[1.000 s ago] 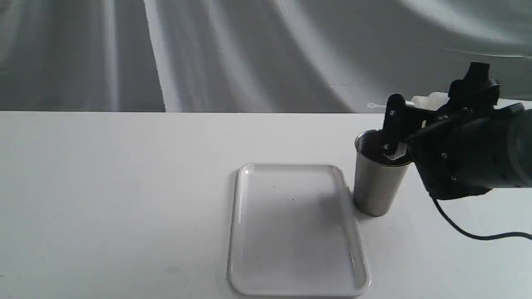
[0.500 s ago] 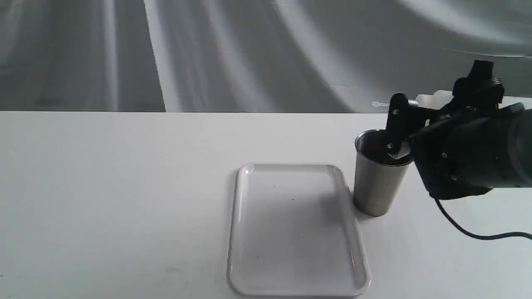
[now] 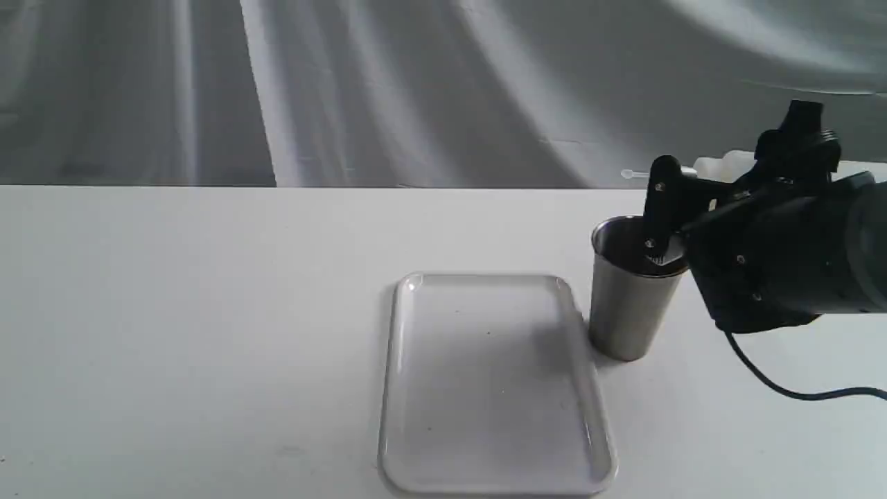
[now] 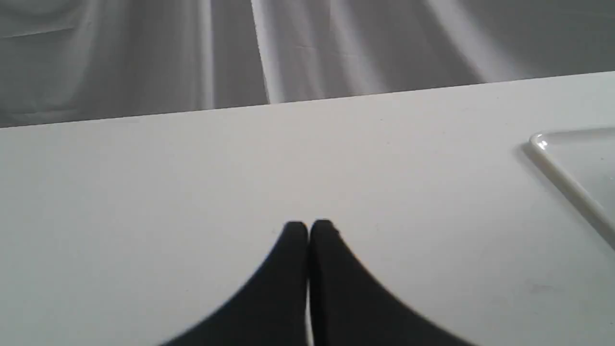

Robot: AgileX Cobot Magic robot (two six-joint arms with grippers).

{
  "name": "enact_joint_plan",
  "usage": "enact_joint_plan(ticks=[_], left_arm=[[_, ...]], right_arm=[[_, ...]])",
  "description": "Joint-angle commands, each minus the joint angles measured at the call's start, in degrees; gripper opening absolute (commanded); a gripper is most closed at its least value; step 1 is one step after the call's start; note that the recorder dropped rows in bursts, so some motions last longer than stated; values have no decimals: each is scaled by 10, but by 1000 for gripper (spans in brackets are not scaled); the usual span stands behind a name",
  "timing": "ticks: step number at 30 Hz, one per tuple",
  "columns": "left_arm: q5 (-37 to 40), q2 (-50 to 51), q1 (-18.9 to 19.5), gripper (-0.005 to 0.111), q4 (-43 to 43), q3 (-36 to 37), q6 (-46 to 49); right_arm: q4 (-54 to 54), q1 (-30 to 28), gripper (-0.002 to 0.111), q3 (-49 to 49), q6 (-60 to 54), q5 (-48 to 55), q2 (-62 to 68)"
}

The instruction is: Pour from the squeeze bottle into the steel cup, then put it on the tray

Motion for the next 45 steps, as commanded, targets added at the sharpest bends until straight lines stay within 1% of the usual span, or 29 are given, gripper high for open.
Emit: enact_joint_plan(ticks=[1, 16, 23, 29, 35, 45], left_arm=[[-4, -1, 1, 0, 0, 3, -2], [-4, -1, 1, 0, 0, 3, -1], [-4, -1, 1, 0, 0, 3, -3], [-4, -1, 1, 0, 0, 3, -3], [-4, -1, 1, 0, 0, 3, 0], [-4, -1, 1, 0, 0, 3, 0]], right_arm=[[-22, 0, 34, -4, -2, 18, -4], [-22, 0, 34, -4, -5, 19, -4], [-22, 0, 34, -4, -68, 32, -4], [-22, 0, 34, -4, -88, 35, -4], [-22, 0, 34, -4, -141, 46, -4], [-22, 0, 34, -4, -142, 43, -10]])
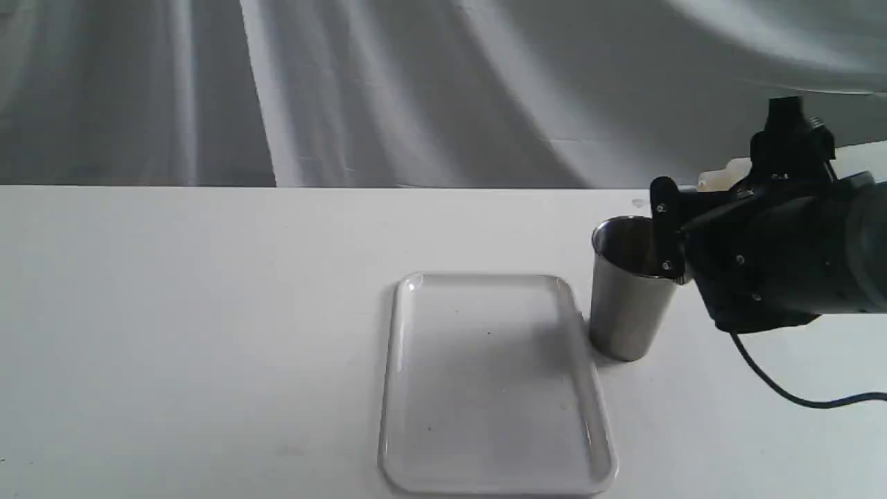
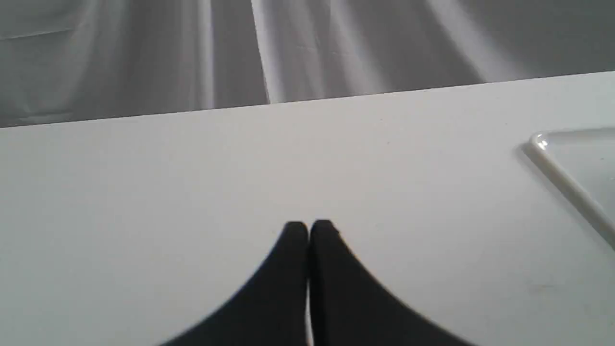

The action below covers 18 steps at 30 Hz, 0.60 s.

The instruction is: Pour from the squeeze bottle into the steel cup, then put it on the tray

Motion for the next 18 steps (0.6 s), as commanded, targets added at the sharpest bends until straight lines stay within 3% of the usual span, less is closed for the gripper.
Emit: enact_joint_plan(ticks=[1, 18], left_arm=[[-4, -1, 1, 0, 0, 3, -3], [-4, -1, 1, 0, 0, 3, -2]], right_arm=[[-22, 0, 34, -4, -4, 14, -11], [-22, 0, 34, -4, -64, 4, -24]])
